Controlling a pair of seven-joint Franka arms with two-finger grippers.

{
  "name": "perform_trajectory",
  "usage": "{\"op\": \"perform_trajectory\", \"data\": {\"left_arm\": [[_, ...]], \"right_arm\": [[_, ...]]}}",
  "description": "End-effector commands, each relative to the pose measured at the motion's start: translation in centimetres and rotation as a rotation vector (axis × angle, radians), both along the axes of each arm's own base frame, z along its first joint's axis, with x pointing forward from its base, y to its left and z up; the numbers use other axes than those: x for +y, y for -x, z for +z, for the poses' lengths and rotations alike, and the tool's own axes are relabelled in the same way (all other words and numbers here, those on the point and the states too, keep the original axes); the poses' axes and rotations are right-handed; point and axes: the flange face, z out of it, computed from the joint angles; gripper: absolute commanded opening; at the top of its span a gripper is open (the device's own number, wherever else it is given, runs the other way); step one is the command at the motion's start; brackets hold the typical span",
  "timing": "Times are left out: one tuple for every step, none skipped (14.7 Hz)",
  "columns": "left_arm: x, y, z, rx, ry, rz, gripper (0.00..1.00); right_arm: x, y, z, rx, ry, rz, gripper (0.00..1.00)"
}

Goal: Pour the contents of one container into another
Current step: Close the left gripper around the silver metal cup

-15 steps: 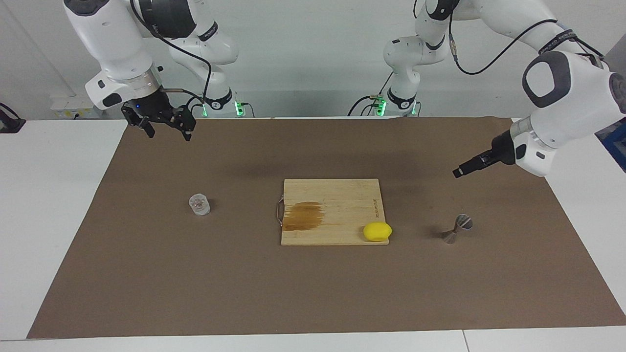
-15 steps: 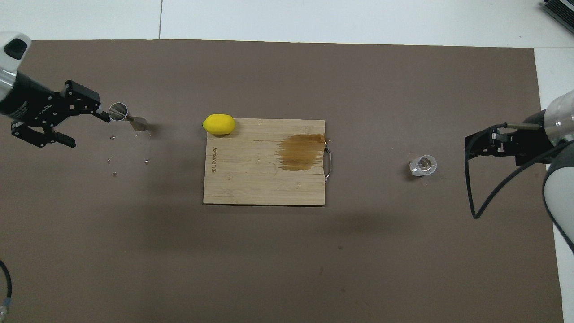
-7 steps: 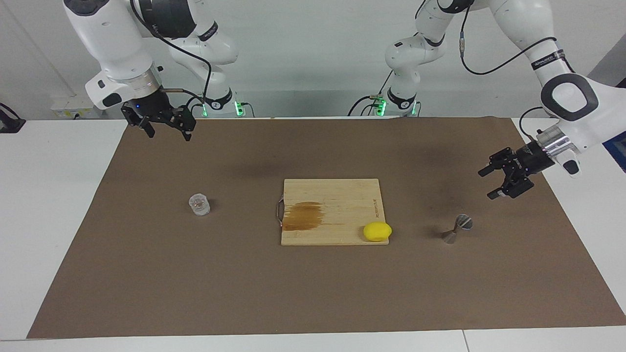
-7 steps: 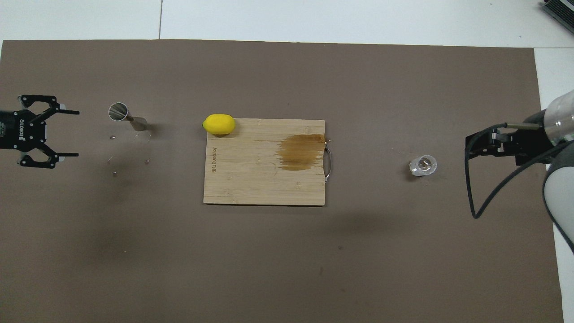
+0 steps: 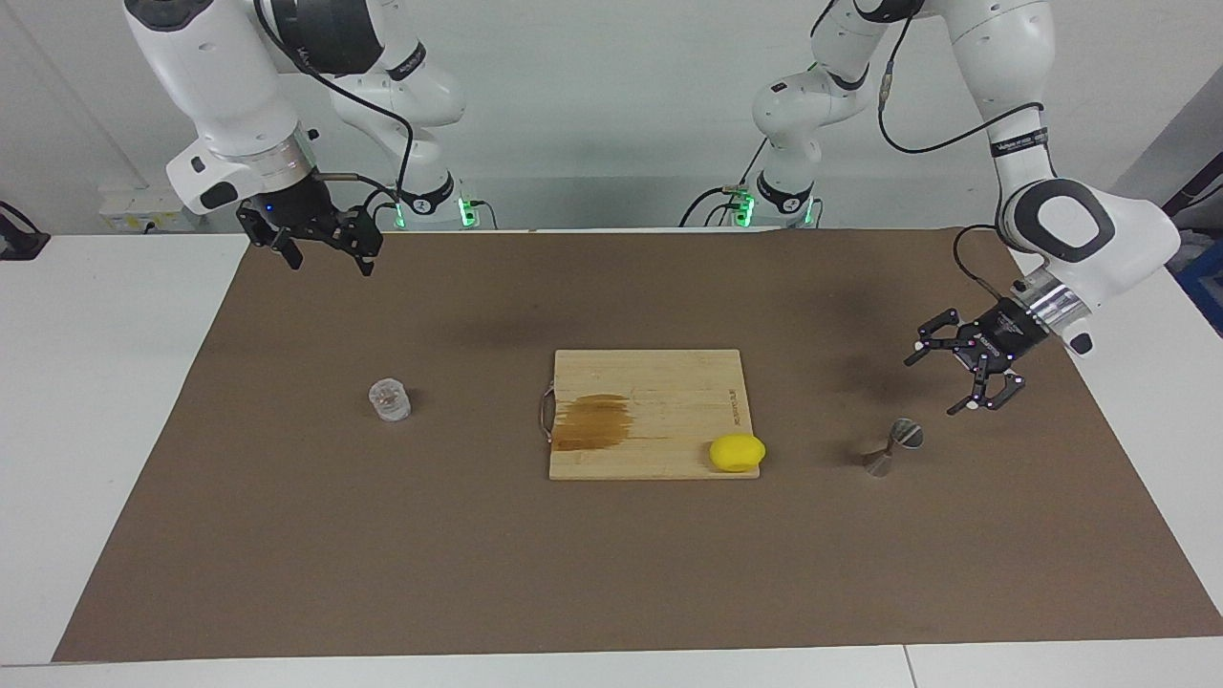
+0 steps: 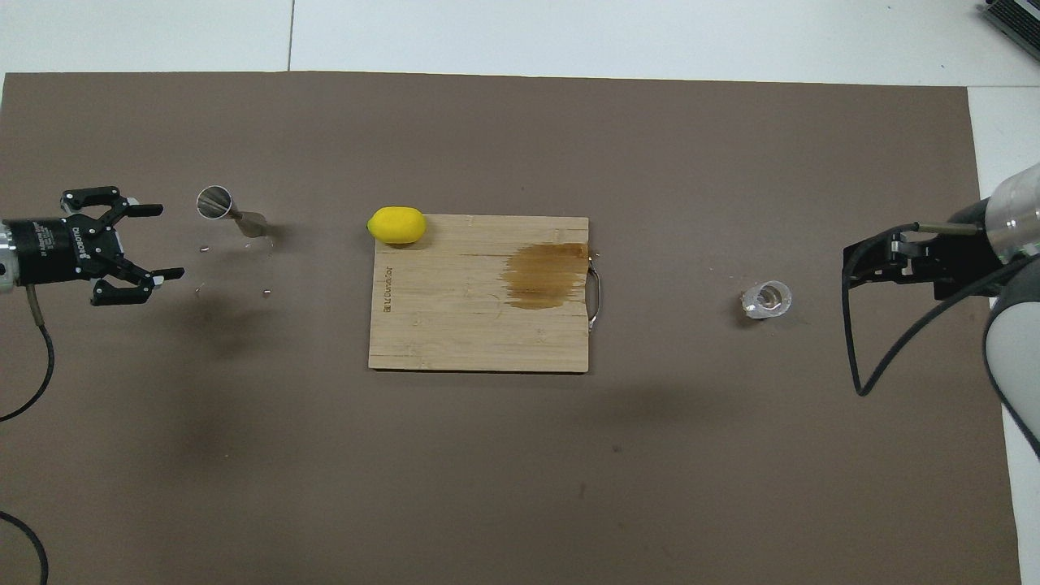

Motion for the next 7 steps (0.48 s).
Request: {"op": "perform_trajectory", "data": {"left_arm": [[-1.8,0.3,-0.7,0.013,0.028,0.055,1.0],[-1.9,0.4,-0.9,0.013,0.027,0.053,1.0],[-2.1,0.4,-1.2,0.011,0.026,0.064,1.0],[-2.9,0.1,-1.4,0.002,0.027,0.076,1.0],[-3.0,-0.2,-1.8,-0.003,0.029,0.097,1.0],[-3.1,-0.3,-2.0,-0.006,0.034,0.111,1.0],[-3.3,-0.5,-2.3,-0.008,0.037,0.117,1.0]], "right_arm": [[-0.3,0.6,0.1,0.004,-0.025,0.008,1.0],[-0.3,0.6,0.1,0.004,-0.025,0.008,1.0],[-0.3,0.6,0.1,0.004,-0.025,0.008,1.0],[-0.3,0.6,0.1,0.004,-0.025,0.008,1.0],[-0.3,0.6,0.1,0.004,-0.025,0.008,1.0],[-0.3,0.6,0.1,0.004,-0.025,0.008,1.0],[-0.3,0.6,0.1,0.004,-0.025,0.008,1.0]]}}
